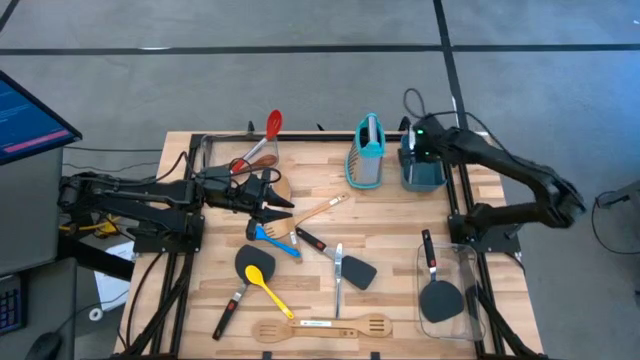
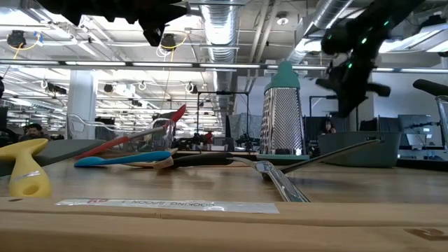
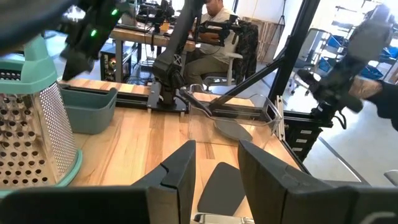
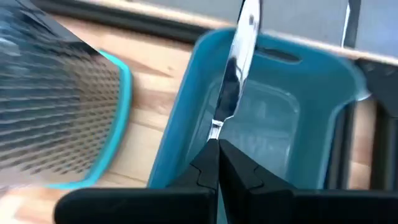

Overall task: Pick & Place Kitchen Items
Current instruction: Put the silver knife into the green bin

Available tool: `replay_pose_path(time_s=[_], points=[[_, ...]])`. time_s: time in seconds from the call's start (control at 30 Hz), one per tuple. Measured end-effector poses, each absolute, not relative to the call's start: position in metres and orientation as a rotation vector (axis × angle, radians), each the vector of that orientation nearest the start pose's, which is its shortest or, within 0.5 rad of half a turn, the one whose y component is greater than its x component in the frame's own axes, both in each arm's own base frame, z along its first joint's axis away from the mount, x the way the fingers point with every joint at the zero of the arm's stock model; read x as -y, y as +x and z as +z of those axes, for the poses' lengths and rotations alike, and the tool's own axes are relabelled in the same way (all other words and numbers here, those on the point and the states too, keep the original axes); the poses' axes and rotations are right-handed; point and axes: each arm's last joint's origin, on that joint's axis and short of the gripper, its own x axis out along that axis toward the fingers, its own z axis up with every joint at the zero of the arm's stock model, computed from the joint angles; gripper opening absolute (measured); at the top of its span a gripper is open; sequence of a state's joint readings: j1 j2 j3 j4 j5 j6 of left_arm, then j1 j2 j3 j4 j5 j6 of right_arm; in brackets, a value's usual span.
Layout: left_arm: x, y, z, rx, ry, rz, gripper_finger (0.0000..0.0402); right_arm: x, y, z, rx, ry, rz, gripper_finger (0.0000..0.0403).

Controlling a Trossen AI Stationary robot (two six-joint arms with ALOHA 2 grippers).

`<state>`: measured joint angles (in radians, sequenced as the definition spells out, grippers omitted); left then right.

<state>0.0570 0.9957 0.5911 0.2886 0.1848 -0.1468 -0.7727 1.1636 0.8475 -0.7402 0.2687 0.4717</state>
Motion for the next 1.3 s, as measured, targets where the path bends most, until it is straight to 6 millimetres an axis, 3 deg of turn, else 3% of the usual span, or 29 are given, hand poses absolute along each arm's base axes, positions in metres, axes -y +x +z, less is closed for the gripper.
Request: replay_pose_path(time_s=[0.37, 0.67, 1.0, 1.3], points=[[-0.007, 0.221, 0.272, -0.125, -0.152, -0.119, 0.0106, 0.092, 0.115, 0.323, -0.57, 0.56, -1.03, 0.0], [-0.007, 0.221, 0.273, -0.124, -0.15, -0.119, 0.0106, 0.048, 0.112, 0.361, -0.361, 0.513, -0.728, 0.0], [-0.007, 0.221, 0.273, -0.125, -0.149, -0.119, 0.0106, 0.003, 0.152, 0.373, -0.254, 0.375, -0.427, 0.0], [-0.007, 0.221, 0.272, -0.127, -0.15, -0.119, 0.0106, -0.04, 0.198, 0.346, -0.383, 0.271, -0.4, 0.0]])
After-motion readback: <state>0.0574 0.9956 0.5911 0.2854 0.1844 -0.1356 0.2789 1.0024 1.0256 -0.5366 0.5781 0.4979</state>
